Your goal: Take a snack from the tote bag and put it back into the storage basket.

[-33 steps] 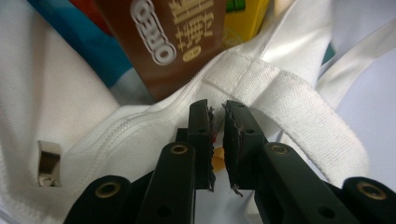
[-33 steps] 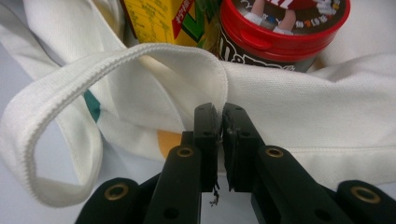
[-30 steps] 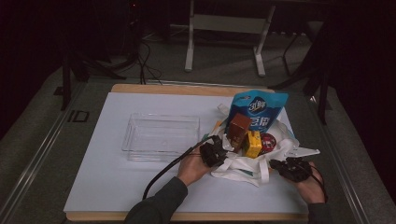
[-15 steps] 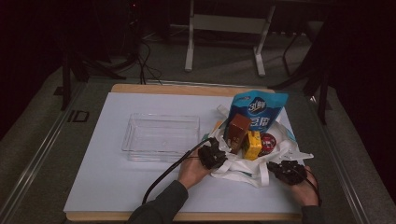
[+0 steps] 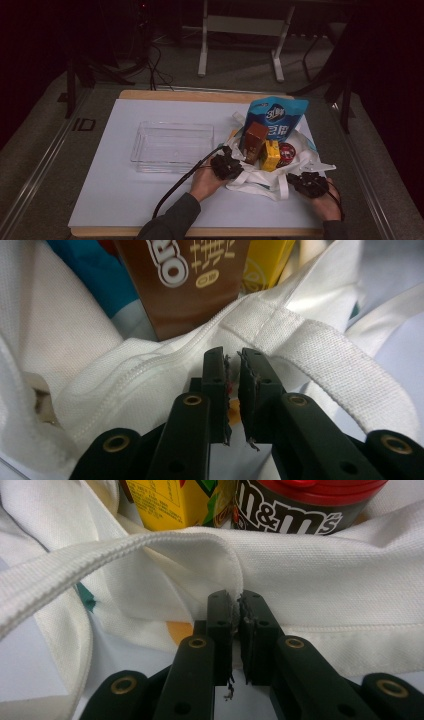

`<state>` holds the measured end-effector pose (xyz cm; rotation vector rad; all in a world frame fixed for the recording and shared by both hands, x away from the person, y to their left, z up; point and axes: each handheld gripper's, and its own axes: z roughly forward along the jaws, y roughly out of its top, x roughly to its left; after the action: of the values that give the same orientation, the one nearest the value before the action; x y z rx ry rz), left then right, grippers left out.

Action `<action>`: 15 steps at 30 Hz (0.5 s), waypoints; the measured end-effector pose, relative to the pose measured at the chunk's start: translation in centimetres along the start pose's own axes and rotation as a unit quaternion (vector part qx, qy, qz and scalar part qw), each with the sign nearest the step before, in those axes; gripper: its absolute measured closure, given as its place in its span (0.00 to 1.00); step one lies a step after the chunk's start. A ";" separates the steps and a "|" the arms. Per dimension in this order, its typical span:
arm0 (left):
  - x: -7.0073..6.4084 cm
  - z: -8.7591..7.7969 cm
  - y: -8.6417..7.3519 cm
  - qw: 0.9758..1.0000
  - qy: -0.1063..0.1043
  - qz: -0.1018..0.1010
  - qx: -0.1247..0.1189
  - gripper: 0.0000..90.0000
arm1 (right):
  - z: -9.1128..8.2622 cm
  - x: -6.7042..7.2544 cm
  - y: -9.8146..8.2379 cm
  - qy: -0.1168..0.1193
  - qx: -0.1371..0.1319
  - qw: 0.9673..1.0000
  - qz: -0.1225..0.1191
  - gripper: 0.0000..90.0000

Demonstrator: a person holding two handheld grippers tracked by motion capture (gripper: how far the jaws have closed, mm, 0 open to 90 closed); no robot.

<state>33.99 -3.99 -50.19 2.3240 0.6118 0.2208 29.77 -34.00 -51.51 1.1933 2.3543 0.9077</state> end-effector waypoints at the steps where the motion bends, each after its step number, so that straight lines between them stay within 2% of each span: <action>1: 0.0 -0.2 0.1 1.000 -0.003 0.000 -0.003 0.90 | 0.0 0.0 0.0 0.000 0.000 1.000 0.000 0.93; 3: 0.2 -0.6 0.2 1.000 -0.012 -0.001 -0.012 0.88 | 0.0 0.0 -0.1 0.001 -0.001 1.000 -0.001 0.93; 5: 0.1 -1.6 0.4 1.000 -0.010 -0.002 -0.028 0.87 | 0.0 -0.1 -0.1 0.002 0.000 1.000 -0.002 0.93; 6: 0.1 -1.6 0.4 1.000 -0.010 -0.002 -0.028 0.85 | 0.0 -0.1 -0.1 0.002 0.000 1.000 -0.002 0.93; 8: -0.1 -2.8 0.8 0.999 0.000 0.009 -0.042 0.84 | 0.0 -0.1 -0.1 0.002 0.000 1.000 0.000 0.93; 9: -0.1 -2.8 0.8 0.999 0.000 0.009 -0.042 0.84 | 0.0 -0.1 -0.1 0.003 0.000 1.000 0.001 0.93; 10: -0.1 -3.6 1.2 0.999 0.013 0.013 -0.051 0.85 | 0.0 -0.1 -0.1 0.003 0.000 1.000 0.001 0.93; 15: 0.6 -4.2 2.1 0.998 0.035 0.001 -0.059 0.96 | 0.0 0.0 0.0 -0.002 0.005 1.000 -0.008 0.93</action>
<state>33.95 -2.51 -45.66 2.2109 0.6151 0.3315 29.74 -33.97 -51.55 1.1783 2.3635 0.8884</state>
